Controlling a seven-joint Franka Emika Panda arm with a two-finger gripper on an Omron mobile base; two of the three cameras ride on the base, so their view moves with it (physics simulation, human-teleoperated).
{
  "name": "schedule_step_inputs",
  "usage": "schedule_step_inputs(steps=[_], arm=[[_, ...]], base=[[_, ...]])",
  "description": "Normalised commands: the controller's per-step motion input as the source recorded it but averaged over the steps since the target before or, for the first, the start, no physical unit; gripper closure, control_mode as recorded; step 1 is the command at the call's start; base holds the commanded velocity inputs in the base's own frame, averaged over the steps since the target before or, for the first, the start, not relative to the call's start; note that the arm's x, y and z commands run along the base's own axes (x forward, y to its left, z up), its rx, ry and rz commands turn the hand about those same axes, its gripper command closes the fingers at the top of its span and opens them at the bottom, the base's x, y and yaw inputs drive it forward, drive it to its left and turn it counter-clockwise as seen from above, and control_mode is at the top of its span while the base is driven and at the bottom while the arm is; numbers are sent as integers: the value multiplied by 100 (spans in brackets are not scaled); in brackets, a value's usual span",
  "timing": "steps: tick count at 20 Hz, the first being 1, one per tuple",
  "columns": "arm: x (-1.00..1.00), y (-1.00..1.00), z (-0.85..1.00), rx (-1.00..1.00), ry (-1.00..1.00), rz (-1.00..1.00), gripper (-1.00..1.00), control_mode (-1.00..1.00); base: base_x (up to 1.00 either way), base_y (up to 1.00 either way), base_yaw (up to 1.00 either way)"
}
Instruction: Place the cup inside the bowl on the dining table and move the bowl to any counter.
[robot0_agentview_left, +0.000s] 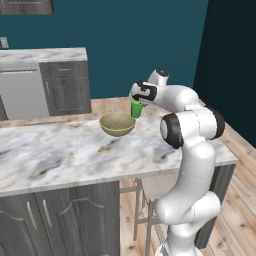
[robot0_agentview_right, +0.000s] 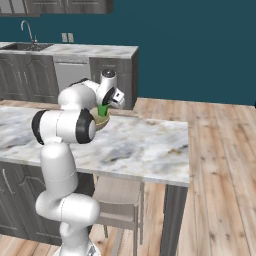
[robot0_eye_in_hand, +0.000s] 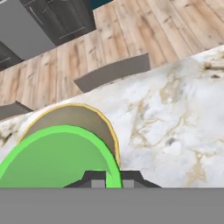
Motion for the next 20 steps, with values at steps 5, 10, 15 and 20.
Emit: schedule_step_inputs(steps=[5, 10, 15, 20], arm=[[0, 35, 6, 0, -1, 0, 100, -100], [0, 23, 0, 0, -2, 0, 100, -100], [0, 21, -5, 0, 0, 0, 100, -100], [0, 24, -18, 0, 0, 0, 100, -100]], base=[[0, 0, 0], [0, 0, 0], [0, 0, 0], [0, 0, 0]])
